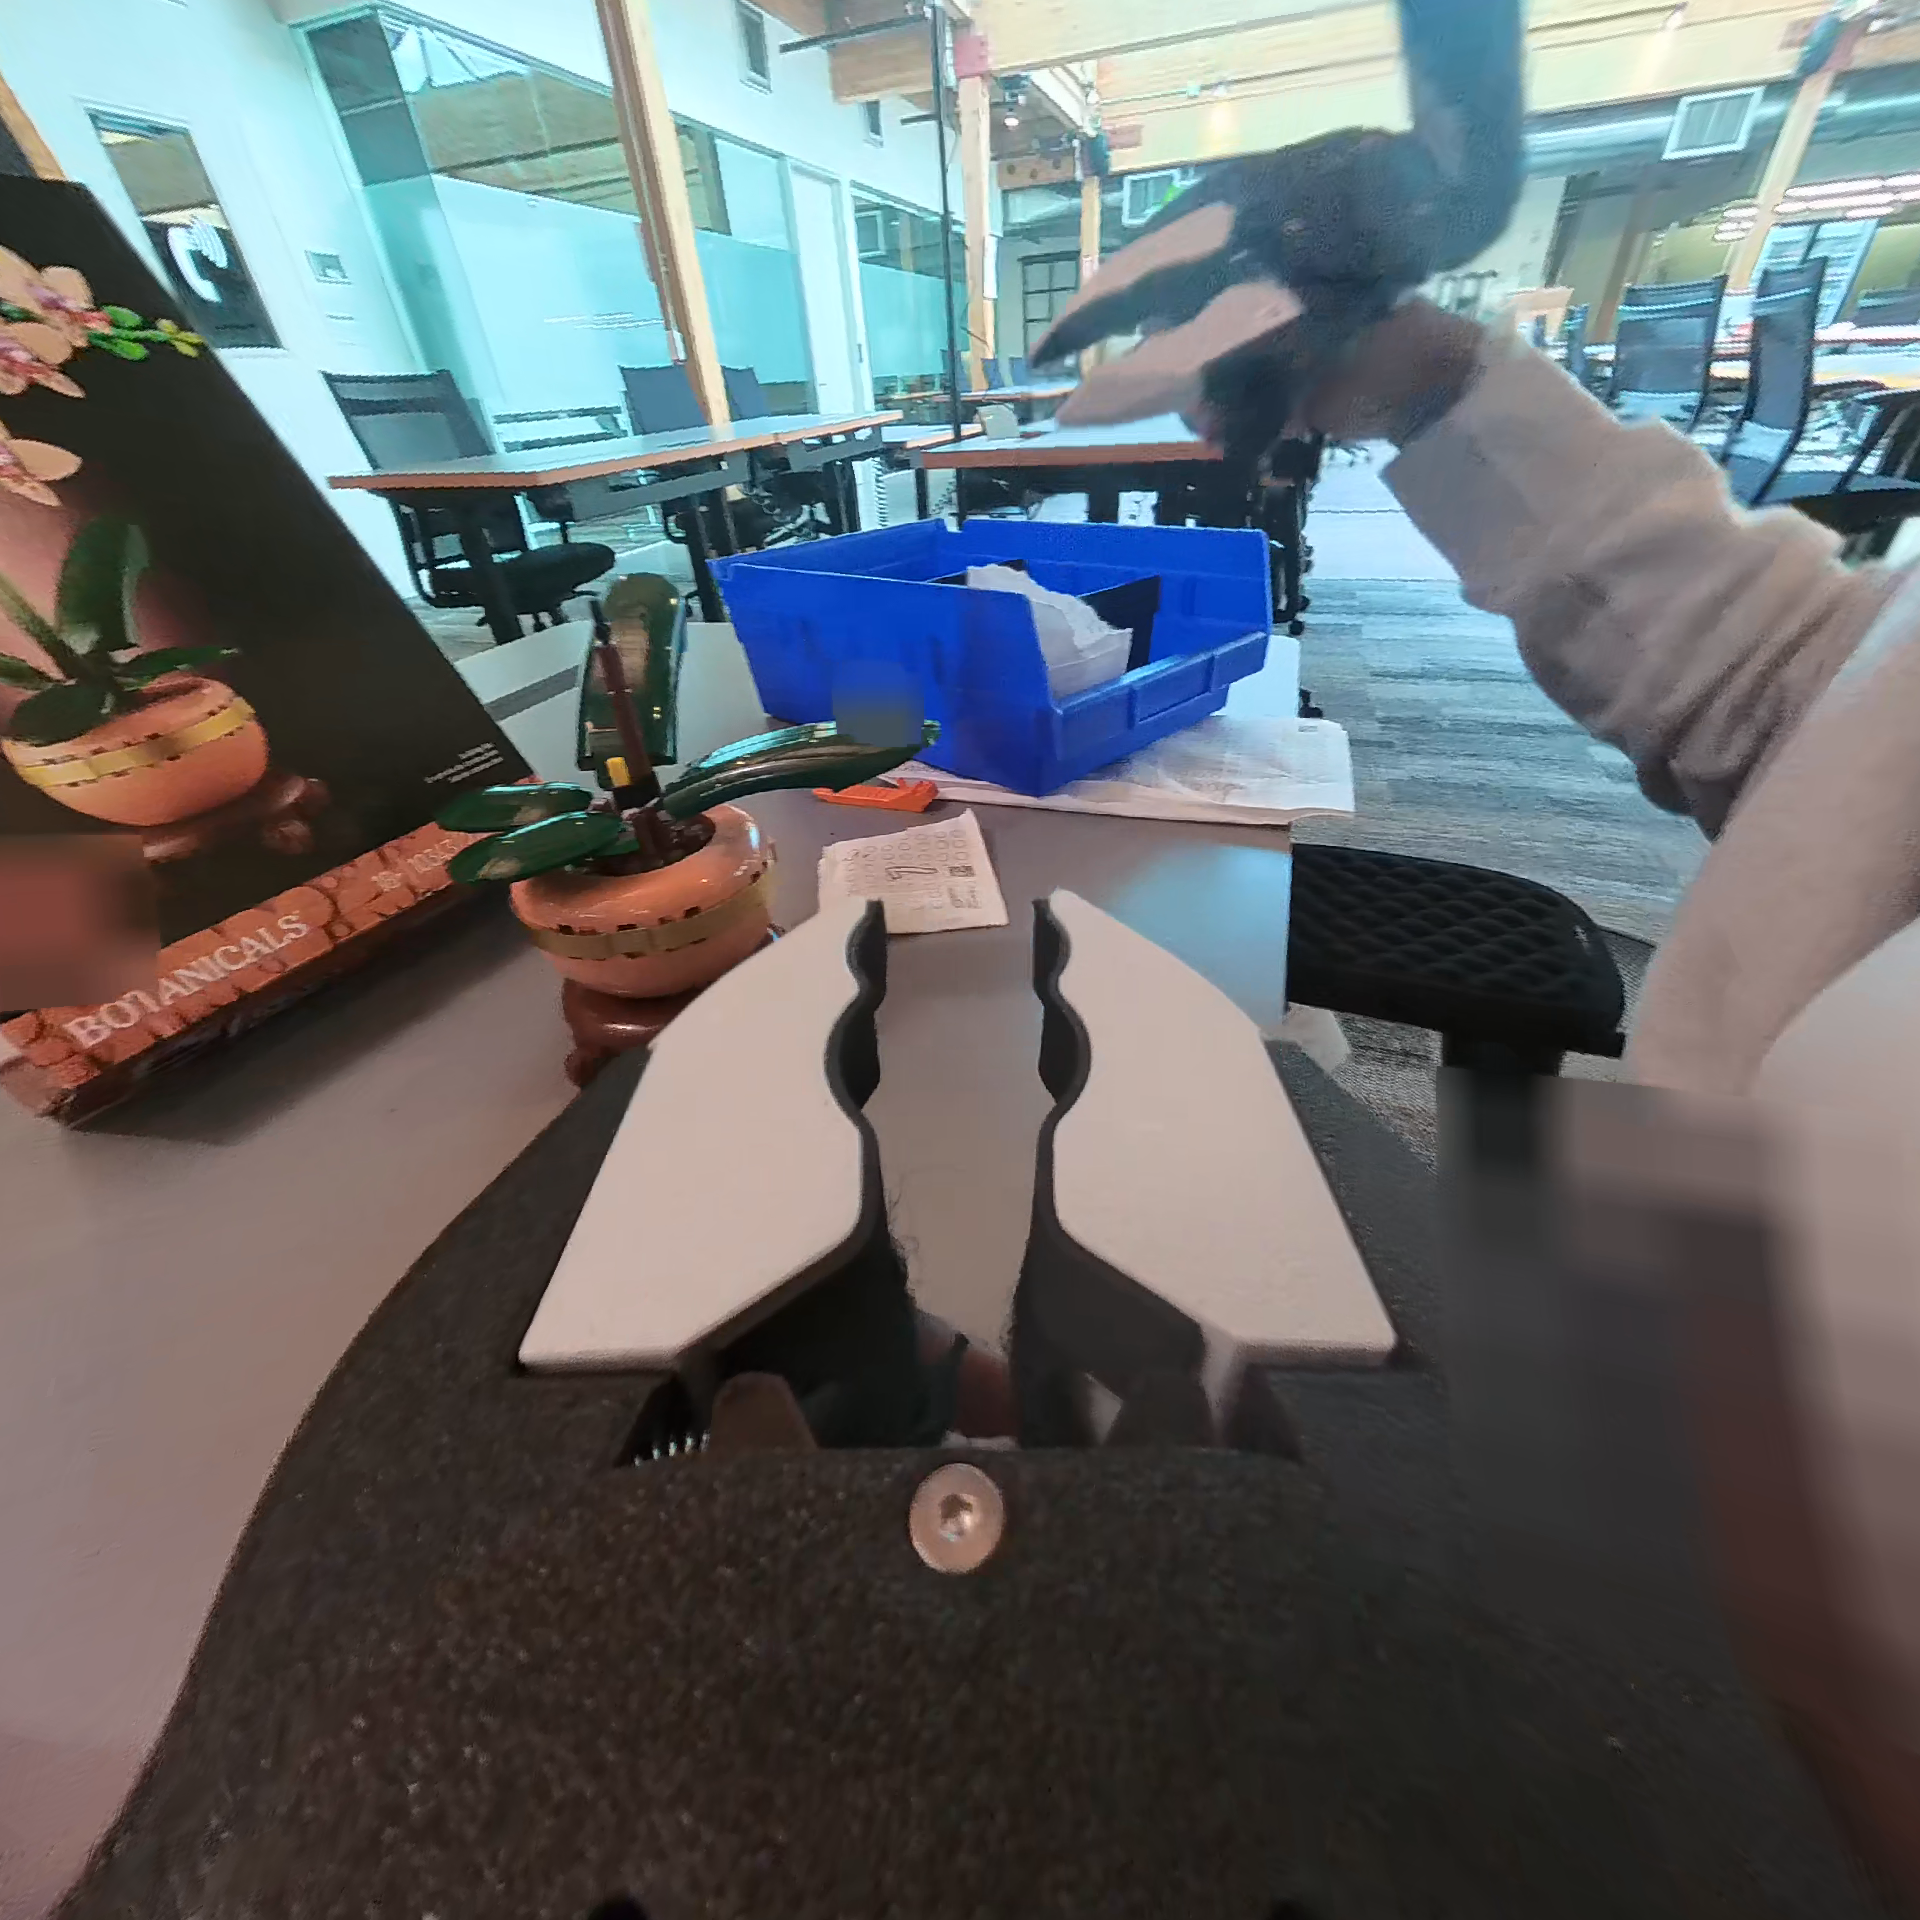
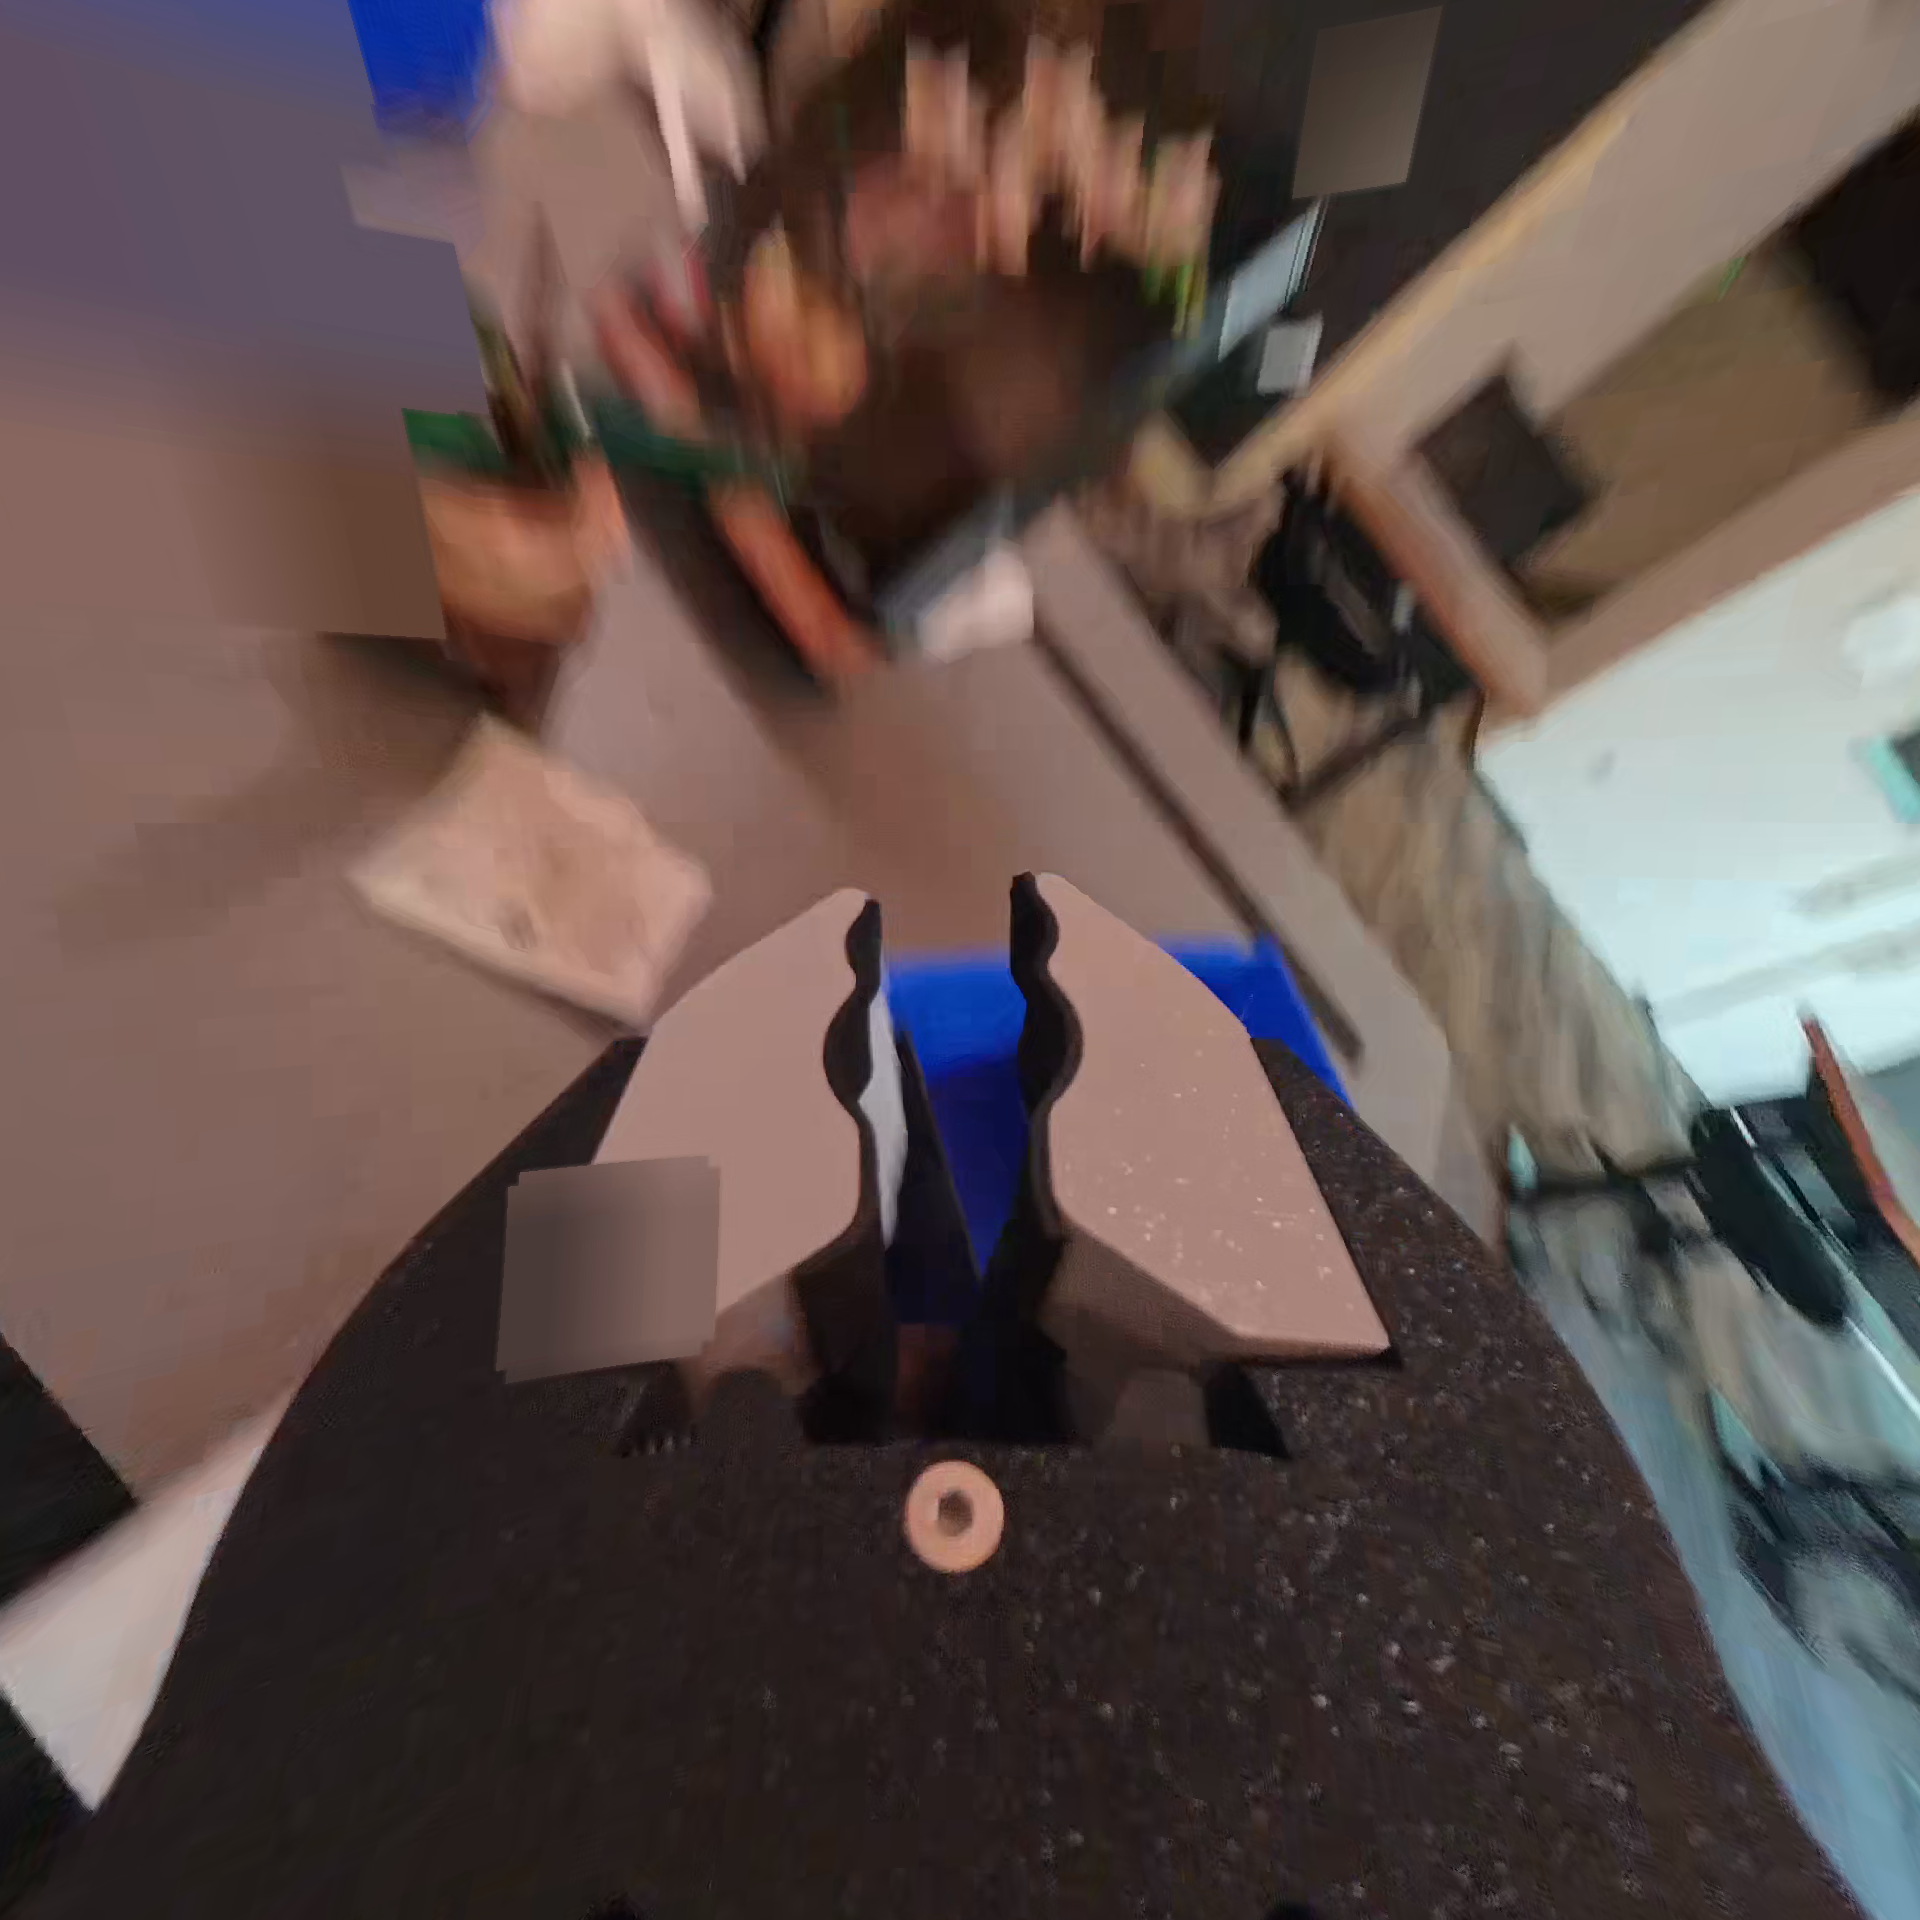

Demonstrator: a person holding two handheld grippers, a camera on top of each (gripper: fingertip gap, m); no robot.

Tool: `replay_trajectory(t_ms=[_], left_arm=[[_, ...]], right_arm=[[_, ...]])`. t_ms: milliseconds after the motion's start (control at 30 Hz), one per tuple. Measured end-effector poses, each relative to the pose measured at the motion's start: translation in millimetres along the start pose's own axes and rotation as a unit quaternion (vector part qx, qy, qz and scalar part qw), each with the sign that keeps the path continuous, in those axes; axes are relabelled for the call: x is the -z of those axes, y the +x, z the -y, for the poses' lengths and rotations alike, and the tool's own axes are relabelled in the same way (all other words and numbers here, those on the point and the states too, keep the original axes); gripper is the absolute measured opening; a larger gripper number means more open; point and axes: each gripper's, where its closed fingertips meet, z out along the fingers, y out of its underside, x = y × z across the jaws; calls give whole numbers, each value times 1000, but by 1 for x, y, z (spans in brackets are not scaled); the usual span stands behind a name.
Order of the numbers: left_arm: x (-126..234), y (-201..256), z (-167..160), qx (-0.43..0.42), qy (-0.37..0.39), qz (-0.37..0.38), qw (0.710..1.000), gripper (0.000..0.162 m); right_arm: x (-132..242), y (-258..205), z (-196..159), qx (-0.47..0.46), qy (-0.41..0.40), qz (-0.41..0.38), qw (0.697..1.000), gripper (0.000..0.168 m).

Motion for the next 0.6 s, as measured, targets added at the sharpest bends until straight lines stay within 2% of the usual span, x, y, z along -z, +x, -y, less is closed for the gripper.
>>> replay_trajectory(t_ms=[33,100,133,167,233,300,333,367,433,500,533,600], left_arm=[[0,-3,0,2,3,6,1000,26],[-1,-10,3,10,10,14,1000,25],[-1,-14,6,16,15,18,1000,25],[0,-18,9,21,22,22,999,25],[0,-27,17,24,34,32,999,26],[1,-36,26,1,45,41,998,30],[-1,-41,29,-17,46,44,998,32],[-5,-46,31,-32,39,48,998,34],[-19,-56,29,-39,6,39,998,39],[-38,-67,21,-39,-38,33,998,43],[-48,-75,17,-40,-52,42,997,43],[-67,-88,10,-53,-72,49,995,40]], right_arm=[[4,-8,26,-24,72,6,997,24],[9,-26,64,-102,187,26,977,24],[12,-38,81,-151,251,50,955,22],[17,-49,96,-204,318,79,922,21],[25,-58,113,-313,430,111,840,30],[25,-53,110,-368,488,72,788,40],[21,-47,104,-374,500,26,781,44],[14,-47,102,-369,498,2,785,49],[-10,-51,104,-354,453,-12,818,59],[-50,-64,102,-327,347,4,879,58],[-73,-78,96,-295,282,40,912,56],[-111,-87,75,-269,166,58,947,40]])
